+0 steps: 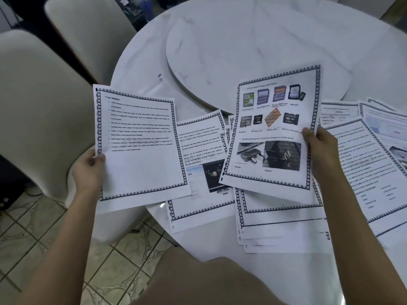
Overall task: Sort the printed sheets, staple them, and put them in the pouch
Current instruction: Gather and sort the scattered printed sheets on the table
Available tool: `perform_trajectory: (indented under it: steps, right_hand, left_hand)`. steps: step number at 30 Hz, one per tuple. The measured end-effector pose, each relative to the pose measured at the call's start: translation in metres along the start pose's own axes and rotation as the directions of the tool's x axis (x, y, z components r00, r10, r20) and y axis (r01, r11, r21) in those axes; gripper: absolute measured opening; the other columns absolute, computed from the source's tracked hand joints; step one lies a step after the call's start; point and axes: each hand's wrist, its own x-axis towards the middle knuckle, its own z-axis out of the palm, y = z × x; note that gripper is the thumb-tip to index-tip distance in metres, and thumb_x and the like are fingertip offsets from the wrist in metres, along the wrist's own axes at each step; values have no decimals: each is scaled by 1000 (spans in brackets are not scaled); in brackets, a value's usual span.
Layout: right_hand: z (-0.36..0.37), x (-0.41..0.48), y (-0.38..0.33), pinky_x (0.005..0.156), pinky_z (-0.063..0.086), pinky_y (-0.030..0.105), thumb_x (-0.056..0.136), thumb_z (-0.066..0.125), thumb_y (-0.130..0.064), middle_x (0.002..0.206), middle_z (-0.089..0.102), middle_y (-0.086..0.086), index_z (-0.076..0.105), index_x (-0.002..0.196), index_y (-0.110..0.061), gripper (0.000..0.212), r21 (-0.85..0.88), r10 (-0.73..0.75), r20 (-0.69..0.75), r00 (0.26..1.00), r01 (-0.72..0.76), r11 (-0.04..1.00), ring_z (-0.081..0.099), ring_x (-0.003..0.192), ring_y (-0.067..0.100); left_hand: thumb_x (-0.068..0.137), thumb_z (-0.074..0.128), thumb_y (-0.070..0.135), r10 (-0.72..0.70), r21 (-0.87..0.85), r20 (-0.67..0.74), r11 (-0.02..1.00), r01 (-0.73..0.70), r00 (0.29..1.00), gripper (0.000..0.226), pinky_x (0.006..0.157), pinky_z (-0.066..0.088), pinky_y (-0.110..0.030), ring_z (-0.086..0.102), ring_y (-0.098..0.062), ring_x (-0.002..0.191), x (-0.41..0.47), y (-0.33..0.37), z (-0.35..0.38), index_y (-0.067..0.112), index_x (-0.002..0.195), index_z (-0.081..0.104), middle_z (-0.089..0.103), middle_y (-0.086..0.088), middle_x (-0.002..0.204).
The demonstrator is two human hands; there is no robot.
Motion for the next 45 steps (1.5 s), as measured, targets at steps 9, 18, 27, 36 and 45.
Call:
perform_trajectory:
  steps: [9,18,27,36,45]
  right_hand:
    - [71,-14,-65,64,55,23,95,48,-12,78,71,-6,61,89,-16,15,151,-113,235,966,79,985,68,71,7]
    - [129,-26,-58,70,57,29,93,52,-13,82,71,-4,62,90,-15,11,66,-46,404,913,21,998,68,74,12]
    - [173,-70,13,72,51,27,94,49,-16,105,67,8,61,110,-6,22,-332,141,436,889,13,943,64,88,21]
    - [171,-83,25,72,34,10,95,48,-13,117,62,6,56,121,-3,29,-330,138,409,902,5,944,55,101,14]
    - [160,-73,21,71,41,6,90,58,-30,112,61,-3,53,120,-9,37,-271,131,418,899,-14,963,56,95,8]
  left_hand:
    - [95,46,12,-25,-100,83,994,33,996,25,71,43,-29,52,-14,74,-3,-10,-2,3,114,59,61,-9,94]
    - [97,42,11,-147,-343,280,908,242,949,23,66,53,-24,60,-13,79,-29,-2,16,8,116,55,64,0,94]
    - [99,39,26,-282,-226,411,890,396,867,29,48,46,-22,58,-9,48,-38,-14,13,17,82,61,65,-3,70]
    - [95,44,37,-104,-178,445,963,202,890,27,79,50,-35,62,-20,88,-41,1,12,18,107,57,65,-4,100]
    - [95,47,16,199,-293,384,952,-85,902,19,57,52,-12,67,2,68,-52,48,2,29,90,59,71,23,75]
